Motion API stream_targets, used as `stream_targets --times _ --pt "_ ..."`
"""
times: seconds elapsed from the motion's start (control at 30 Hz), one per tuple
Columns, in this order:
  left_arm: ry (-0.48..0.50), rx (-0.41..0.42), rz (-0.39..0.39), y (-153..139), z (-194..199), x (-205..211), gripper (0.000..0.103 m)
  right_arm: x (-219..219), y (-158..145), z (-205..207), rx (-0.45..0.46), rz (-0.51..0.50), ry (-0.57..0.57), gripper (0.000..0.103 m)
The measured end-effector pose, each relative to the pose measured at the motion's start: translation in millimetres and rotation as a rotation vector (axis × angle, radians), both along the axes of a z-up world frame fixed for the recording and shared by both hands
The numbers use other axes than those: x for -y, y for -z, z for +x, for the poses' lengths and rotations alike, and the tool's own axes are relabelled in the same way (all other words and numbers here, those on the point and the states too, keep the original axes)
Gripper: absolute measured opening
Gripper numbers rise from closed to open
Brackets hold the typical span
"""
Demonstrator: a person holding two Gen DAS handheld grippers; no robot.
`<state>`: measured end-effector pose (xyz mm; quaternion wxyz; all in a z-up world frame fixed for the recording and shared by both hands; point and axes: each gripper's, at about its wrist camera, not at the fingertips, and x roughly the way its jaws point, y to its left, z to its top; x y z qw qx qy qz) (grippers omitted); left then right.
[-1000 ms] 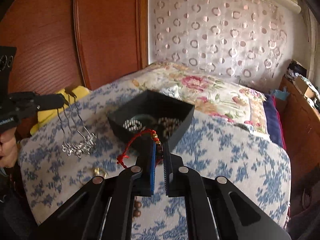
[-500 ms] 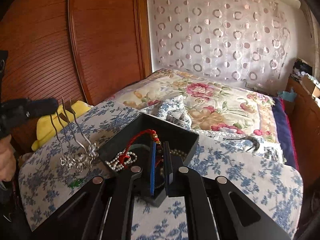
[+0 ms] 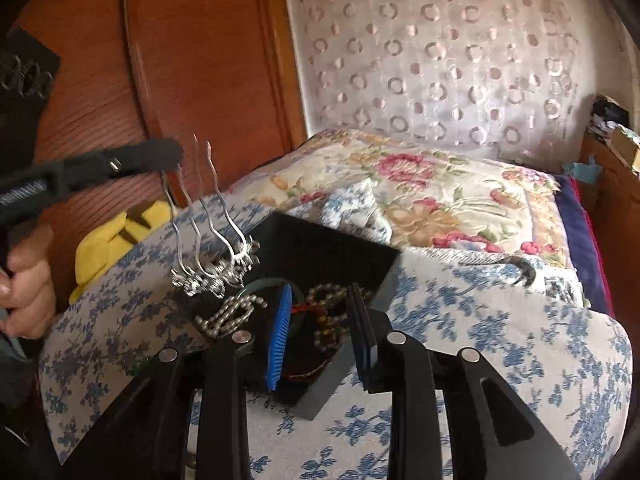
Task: Organize jewelry
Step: 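Carry both held items over the black box and open both grippers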
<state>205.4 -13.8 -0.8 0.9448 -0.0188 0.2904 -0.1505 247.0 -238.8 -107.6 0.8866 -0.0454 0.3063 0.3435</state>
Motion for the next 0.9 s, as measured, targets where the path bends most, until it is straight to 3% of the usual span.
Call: stream_targets --times 0.2,0.67,0.8,0.83,0.9 --pt "0.006 -0.027 -0.012 10.6 24.2 6.1 0.001 12.5 -1.7 6.7 0.014 0.014 0.054 0.031" --pt "-0.007 -0.092 -0.040 40.8 45.1 0.1 0.002 5.1 11.5 8.2 0.002 -0.021 0.044 0.031" --pt "-0.032 -0.100 -0.010 45.9 48.6 -3.6 0.003 5.1 11.4 7.9 0.003 -0.021 0.045 0.031" --pt "-0.035 -0.106 -0.003 47.8 49.3 -4.3 0.005 5.1 11.5 7.5 0.004 -0.021 0.046 0.031" --pt "-0.034 -0.123 -0.003 50.7 50.8 -5.8 0.021 5.3 12.5 7.4 0.004 -0.021 0.046 0.031"
